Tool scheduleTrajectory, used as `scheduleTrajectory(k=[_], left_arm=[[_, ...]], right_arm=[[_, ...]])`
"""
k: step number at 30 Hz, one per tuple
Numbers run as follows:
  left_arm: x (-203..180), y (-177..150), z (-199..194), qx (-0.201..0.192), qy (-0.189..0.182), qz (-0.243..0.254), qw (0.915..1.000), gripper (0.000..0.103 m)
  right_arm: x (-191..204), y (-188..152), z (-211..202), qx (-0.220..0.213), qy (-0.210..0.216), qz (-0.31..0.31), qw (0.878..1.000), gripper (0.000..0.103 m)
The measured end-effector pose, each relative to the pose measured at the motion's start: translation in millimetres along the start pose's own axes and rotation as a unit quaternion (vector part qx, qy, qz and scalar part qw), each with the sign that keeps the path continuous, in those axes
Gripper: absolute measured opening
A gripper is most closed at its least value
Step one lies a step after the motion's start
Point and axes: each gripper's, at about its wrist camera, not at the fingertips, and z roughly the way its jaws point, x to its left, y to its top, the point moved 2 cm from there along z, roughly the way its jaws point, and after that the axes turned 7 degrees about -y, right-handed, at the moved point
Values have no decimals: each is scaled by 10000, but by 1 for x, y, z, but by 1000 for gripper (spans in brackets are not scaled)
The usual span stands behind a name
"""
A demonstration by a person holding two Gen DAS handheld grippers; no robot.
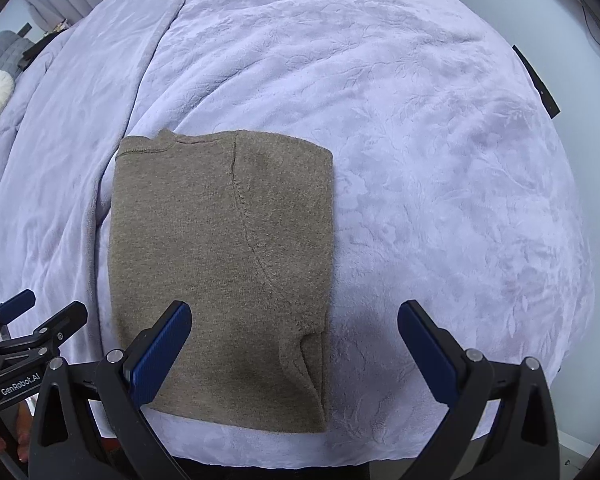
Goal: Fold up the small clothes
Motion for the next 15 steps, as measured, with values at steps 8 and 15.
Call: scheduleTrajectory(k=[8,15], left_arm=[[-1,-1,-1,-3,4,-4,10000,103],[-1,-3,-2,8,-3,-11,10000,103]], right_arm=[[0,-1,-1,-10,-16,-8,10000,103],[0,-2,-3,-40,-51,-34,10000,103]])
